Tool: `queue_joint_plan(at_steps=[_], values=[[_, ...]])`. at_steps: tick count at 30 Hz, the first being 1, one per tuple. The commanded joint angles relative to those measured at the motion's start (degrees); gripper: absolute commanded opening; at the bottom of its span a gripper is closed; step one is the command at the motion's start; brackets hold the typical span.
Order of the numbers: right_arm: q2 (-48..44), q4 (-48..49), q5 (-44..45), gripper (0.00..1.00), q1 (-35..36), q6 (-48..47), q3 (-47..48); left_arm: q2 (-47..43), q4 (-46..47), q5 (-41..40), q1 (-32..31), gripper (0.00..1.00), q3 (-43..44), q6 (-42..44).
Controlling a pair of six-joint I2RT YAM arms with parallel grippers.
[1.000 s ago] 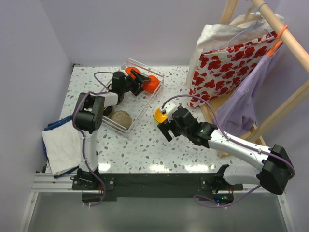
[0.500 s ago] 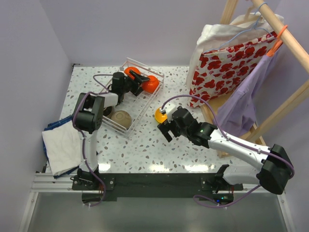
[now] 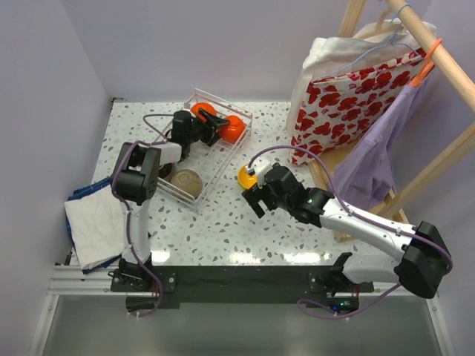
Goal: Unload the bowls from the dish rack
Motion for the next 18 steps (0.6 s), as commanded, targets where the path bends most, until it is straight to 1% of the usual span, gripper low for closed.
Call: queue_joint_plan(at_steps=[1,6,10,14,18], values=[[-1.8,2.4,0.3,0.99,0.0,0.4,-0.9,-3.5,4.2,0.6,-0.2,0.48,-0.5,1.1],[-2.7,2.2,0.3,0.99,0.0,0.6,-0.7,-7.8,2.0,-1.6,-0.2,0.44,-0.4,6.7],[-3.4,2.1,0.2,0.99,0.0,0.8,-0.2,-11.4,-1.6,-3.1,-0.2,0.43,0.0,11.5],[-4.0,1.8,0.1,0.99,0.0,0.9,0.2,-13.9,-6.1,-4.1,-0.3,0.43,1.3,19.9],[-4.0,1.9,-0.1,0.99,0.0,1.0,0.5,-15.4,-9.4,-5.2,-0.3,0.42,1.7,24.5]])
